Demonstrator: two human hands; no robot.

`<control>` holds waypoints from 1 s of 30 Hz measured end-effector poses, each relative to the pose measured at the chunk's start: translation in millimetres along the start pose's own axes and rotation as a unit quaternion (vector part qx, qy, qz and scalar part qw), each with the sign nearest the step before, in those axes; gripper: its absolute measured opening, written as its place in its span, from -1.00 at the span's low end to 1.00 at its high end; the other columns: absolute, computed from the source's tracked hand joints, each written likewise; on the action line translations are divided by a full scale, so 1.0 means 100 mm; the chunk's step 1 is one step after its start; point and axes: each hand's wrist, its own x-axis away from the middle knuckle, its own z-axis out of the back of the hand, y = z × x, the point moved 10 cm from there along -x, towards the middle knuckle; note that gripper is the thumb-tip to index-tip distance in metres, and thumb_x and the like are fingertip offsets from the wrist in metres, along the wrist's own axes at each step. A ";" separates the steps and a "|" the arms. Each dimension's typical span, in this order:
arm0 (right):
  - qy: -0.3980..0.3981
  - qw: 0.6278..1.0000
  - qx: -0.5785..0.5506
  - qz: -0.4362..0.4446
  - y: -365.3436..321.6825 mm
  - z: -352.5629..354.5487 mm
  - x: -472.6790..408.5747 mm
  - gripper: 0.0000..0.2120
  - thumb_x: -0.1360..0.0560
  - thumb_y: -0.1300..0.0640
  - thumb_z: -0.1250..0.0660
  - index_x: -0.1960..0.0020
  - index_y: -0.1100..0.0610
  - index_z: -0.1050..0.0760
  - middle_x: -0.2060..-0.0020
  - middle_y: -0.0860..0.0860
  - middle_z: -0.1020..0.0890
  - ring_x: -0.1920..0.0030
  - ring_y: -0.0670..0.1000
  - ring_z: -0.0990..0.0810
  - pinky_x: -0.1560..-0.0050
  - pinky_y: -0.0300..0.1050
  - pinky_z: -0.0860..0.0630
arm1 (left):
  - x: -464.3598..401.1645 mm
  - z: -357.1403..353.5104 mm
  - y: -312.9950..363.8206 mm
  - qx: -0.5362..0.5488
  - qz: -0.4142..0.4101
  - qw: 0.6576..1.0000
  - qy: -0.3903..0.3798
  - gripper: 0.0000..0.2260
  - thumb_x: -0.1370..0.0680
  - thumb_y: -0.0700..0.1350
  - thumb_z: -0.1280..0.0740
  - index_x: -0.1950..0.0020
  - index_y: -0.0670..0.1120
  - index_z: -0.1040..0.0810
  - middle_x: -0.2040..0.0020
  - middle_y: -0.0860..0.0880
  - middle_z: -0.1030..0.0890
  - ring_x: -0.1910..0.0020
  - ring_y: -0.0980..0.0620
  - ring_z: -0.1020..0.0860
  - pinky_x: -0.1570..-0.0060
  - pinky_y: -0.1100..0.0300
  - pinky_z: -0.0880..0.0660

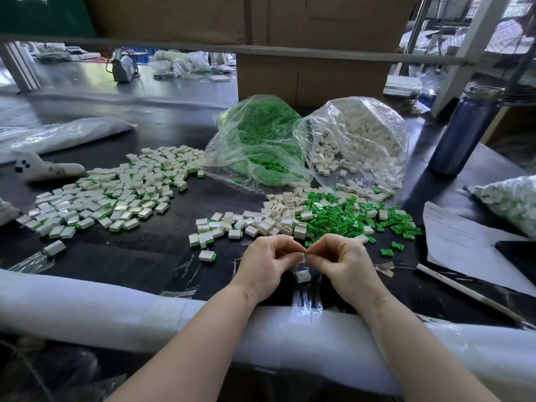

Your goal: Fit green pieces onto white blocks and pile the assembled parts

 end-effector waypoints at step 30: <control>-0.066 0.991 -0.101 -0.061 0.13 -0.07 -0.01 -0.77 -0.35 0.50 -0.38 0.21 0.21 -0.45 0.47 0.02 -0.56 0.44 -0.05 -0.53 0.39 -0.27 -0.47 | 0.01 -0.12 0.04 -0.001 -0.006 0.997 -0.080 -0.85 -0.45 -0.32 -0.40 0.20 -0.08 -0.63 0.37 0.16 -0.58 0.32 0.27 -0.54 0.14 0.37 -0.48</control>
